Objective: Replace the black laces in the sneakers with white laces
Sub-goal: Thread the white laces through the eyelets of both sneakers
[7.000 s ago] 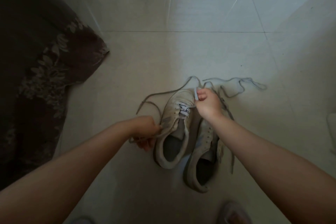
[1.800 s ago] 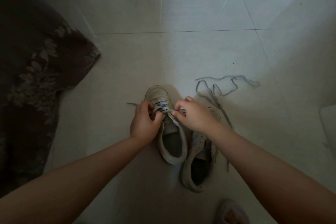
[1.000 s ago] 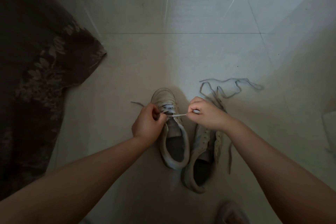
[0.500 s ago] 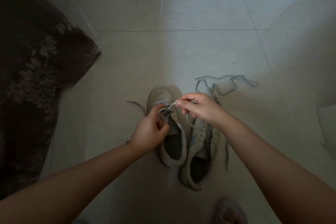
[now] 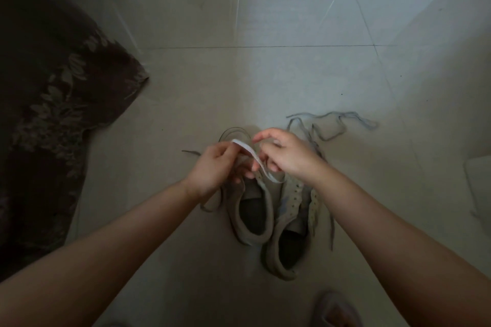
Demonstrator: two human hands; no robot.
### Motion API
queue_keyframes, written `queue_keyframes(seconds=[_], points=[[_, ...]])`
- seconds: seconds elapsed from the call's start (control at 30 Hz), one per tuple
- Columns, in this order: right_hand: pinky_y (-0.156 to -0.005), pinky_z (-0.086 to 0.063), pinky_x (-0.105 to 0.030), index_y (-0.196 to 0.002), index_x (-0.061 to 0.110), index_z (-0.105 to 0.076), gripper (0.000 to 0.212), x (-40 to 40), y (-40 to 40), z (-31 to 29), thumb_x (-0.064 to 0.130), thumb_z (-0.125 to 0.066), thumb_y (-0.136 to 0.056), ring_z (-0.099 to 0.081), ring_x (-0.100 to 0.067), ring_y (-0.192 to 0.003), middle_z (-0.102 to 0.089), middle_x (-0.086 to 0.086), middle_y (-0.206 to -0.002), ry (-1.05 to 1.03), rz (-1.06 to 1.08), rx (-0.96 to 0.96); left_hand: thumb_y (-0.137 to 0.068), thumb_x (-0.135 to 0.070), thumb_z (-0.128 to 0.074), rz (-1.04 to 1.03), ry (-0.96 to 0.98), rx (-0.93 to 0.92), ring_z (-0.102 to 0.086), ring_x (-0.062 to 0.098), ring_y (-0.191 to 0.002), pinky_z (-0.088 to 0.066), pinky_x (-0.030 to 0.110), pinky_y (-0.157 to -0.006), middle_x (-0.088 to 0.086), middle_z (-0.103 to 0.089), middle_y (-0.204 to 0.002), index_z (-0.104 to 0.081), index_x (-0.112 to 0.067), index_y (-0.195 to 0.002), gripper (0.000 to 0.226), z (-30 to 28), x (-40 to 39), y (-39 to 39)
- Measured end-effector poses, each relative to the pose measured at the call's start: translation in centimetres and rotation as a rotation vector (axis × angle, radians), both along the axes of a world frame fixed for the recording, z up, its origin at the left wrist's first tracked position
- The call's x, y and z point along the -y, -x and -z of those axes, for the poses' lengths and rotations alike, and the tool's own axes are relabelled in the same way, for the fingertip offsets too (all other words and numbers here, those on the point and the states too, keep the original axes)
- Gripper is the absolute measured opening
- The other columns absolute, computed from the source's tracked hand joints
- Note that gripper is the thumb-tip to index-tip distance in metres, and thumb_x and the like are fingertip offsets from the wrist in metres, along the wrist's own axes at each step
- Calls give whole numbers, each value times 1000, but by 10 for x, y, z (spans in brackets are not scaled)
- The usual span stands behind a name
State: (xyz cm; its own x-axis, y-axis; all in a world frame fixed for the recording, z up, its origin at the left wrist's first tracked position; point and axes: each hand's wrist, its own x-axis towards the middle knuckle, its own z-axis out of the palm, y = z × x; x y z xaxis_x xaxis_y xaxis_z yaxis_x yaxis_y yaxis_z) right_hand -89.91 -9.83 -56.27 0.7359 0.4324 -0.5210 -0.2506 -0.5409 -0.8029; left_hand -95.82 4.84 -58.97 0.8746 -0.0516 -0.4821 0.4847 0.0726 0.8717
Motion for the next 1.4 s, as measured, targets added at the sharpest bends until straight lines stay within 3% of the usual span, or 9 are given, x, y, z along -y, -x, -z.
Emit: queue_keyframes(seconds=[0.23,0.37,0.57,0.7,0.87,0.97,1.17,1.27,1.4], points=[[-63,-54,-27,-95,21,-62,23,-8,5,19,3,-54,-83,-67,-16,-59,-69,0,-71,135,-231,86,-103,-15,-28,-57,-53,17,-63,19,-47,-49,22,-43,9,-65,-57,-53,-5,-82,35,6,-3,0],[-69,-46,-26,-88,19,-61,8,-12,4,30,14,-55,-88,-65,-18,-73,-66,0,-79,228,-270,260,-101,-13,-24,-80,-78,-32,-63,27,-50,-45,25,-43,19,-66,-64,-45,0,-88,28,8,-12,5],[-57,-40,-21,-78,26,-51,18,-11,-4,28,22,-51,-95,-48,-1,-48,-55,9,-54,101,7,189,-93,-58,-36,186,-333,-298,-59,26,-53,-49,27,-49,15,-62,-62,-58,-3,-69,64,0,-25,-2],[-62,-42,-23,-75,26,-53,21,-13,1,28,27,-51,-96,-51,-2,-52,-56,8,-55,132,-52,219,-80,-43,-70,320,-657,92,-43,2,-50,-32,22,-52,-7,-46,-50,-64,-20,-58,32,8,-27,-12],[-65,-41,-22,-102,25,-57,20,-5,2,29,41,-57,-91,-57,-1,-63,-59,11,-68,197,-20,206,-94,-20,-53,-134,-149,-61,-47,3,-48,-40,18,-59,-6,-52,-53,-56,-13,-66,30,-10,-33,-42],[-72,-41,-25,-90,24,-62,29,7,2,29,52,-59,-86,-58,-10,-86,-62,7,-85,341,-172,221,-99,-22,-42,-379,216,-153,-36,4,-37,-45,19,-53,-8,-34,-37,-47,-17,-72,28,-19,-56,-61],[-56,-36,-24,-68,26,-61,36,18,6,27,61,-65,-76,-54,-7,-70,-58,10,-70,460,-348,190,-89,-25,-63,-331,-271,70,-35,0,-41,-29,12,-43,-12,-42,-49,-67,-19,-80,12,-1,-82,-62],[-54,-35,-24,-67,23,-64,37,20,4,23,57,-63,-80,-54,-11,-65,-59,3,-68,489,-409,206,-79,-31,-74,-357,-434,144,-53,-7,-58,-44,10,-64,-6,-62,-70,-71,-20,-87,14,10,-88,-57],[-53,-33,-23,-65,27,-60,31,22,2,19,53,-64,-82,-50,-4,-61,-55,10,-65,469,-362,180,-55,-74,-58,-249,-716,14,-67,14,-91,-44,47,-99,-16,-71,-83,-67,-51,-65,27,29,-102,-53]])
